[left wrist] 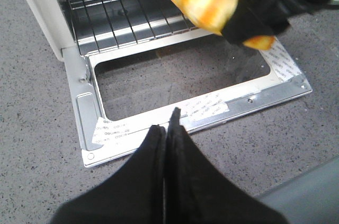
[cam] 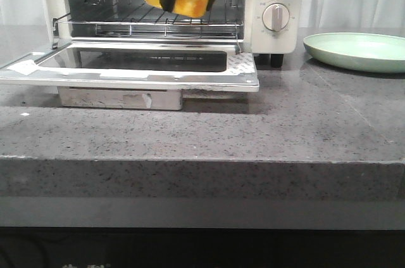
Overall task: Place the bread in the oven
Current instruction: 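Carry the croissant with the right gripper into the open oven over the rack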
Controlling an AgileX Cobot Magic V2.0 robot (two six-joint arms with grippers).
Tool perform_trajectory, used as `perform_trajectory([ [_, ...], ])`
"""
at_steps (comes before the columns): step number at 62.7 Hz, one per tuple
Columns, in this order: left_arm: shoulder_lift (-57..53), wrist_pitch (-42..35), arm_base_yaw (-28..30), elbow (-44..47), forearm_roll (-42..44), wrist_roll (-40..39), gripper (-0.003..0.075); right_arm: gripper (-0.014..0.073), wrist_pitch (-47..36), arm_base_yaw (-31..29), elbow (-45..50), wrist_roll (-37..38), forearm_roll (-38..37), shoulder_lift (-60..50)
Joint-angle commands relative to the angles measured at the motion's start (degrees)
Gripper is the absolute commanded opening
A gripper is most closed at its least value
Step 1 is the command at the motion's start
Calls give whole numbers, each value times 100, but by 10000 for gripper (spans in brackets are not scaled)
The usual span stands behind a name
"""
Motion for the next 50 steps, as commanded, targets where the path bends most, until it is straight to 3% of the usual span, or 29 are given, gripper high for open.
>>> perform_trajectory([
  [1, -19, -352, -12, -153, 45, -58, -18, 141, -116, -3, -624, 14, -321, -30],
  [12, -19, -352, -12, -153, 45, -58, -18, 141, -80, -9, -1221, 14, -724, 416],
  [37, -19, -352, -12, -153, 45, -58, -18, 159, -356, -9, -1265, 14, -776, 519],
  [43, -69, -352, -12, -153, 45, -58, -18, 276, -394, -9, -1265, 14, -776, 519],
  [50, -82, -352, -12, -153, 58, -58, -18, 502, -459, -9, -1265, 14, -776, 519],
])
